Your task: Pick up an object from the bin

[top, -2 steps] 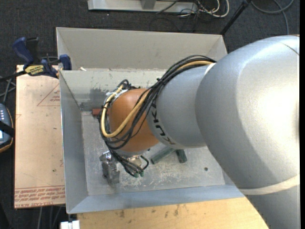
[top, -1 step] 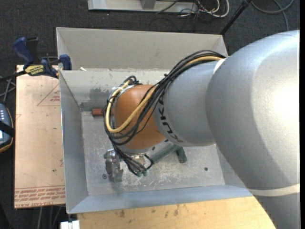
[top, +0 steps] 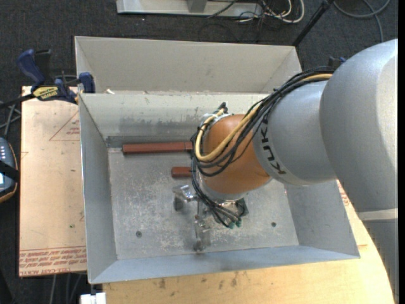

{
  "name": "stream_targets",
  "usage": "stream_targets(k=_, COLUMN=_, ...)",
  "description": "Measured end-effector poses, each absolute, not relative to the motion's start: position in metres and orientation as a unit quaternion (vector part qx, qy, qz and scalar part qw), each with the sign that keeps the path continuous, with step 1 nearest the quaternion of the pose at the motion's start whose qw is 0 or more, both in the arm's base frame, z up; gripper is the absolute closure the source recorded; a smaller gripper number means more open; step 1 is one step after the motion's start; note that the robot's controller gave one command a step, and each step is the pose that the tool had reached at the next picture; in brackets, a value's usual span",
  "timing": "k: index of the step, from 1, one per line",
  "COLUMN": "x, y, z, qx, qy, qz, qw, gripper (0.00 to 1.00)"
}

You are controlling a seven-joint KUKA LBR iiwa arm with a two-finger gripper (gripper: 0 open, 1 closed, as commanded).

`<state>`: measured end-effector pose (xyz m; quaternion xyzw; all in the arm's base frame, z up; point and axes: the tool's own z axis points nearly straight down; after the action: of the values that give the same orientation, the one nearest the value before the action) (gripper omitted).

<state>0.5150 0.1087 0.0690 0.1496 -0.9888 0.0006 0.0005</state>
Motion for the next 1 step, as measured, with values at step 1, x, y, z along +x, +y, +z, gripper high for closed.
stream_targets(k=1, x=0.5149, y=0.1109, z=0.0695, qx=0.151, qy=-0.989, qz=-0.001, qw=0.000, gripper=0.00)
